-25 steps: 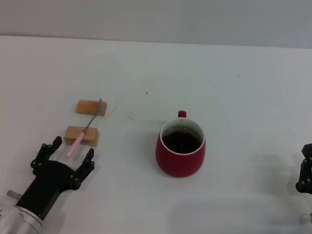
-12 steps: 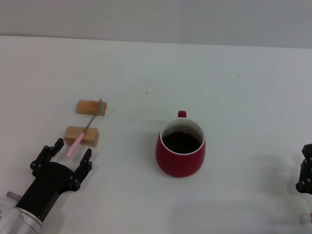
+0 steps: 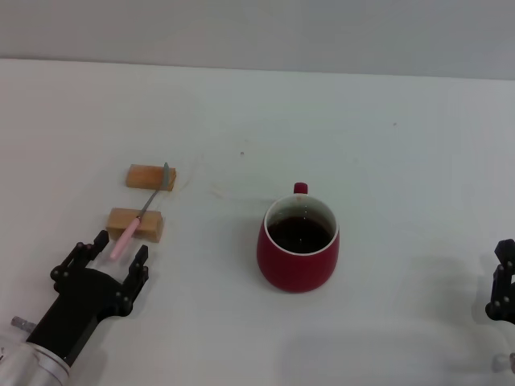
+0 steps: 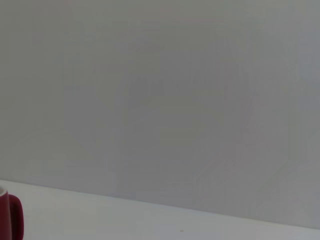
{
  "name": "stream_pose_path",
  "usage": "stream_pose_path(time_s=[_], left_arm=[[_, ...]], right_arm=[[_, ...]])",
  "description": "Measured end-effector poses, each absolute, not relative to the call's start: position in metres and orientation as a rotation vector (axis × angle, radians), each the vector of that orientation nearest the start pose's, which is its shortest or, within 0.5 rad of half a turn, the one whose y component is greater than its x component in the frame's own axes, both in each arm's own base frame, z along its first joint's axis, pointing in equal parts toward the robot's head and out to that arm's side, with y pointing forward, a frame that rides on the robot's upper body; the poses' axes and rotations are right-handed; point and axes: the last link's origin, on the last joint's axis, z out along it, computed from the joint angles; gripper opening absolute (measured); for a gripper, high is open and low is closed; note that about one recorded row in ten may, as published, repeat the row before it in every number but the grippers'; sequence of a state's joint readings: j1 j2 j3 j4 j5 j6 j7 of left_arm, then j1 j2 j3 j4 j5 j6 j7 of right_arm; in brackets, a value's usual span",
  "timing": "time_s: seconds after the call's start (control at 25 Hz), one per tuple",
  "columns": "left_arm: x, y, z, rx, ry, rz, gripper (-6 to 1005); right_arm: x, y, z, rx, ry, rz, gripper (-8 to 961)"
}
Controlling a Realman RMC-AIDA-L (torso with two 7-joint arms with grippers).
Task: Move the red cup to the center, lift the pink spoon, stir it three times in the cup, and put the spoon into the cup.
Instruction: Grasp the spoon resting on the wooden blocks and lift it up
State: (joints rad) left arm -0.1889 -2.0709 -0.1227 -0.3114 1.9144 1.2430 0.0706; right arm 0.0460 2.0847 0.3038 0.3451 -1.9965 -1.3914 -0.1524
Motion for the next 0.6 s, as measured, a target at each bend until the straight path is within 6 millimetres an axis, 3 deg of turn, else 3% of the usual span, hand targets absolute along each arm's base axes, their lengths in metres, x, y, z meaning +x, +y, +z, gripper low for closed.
stream_pose_path(time_s=[0.24, 0.6], left_arm=[[-0.3424, 0.2103, -0.0852, -1.9, -0.533, -0.549, 612], [-0.342, 0.2104, -0.0848, -1.898, -0.53, -0.553, 538]], right_arm=[[0.3467, 0.1796, -0.0631, -1.682, 0.502, 0.568, -1], [0.3464, 0.18, -0.0632, -1.682, 0.501, 0.57, -1]])
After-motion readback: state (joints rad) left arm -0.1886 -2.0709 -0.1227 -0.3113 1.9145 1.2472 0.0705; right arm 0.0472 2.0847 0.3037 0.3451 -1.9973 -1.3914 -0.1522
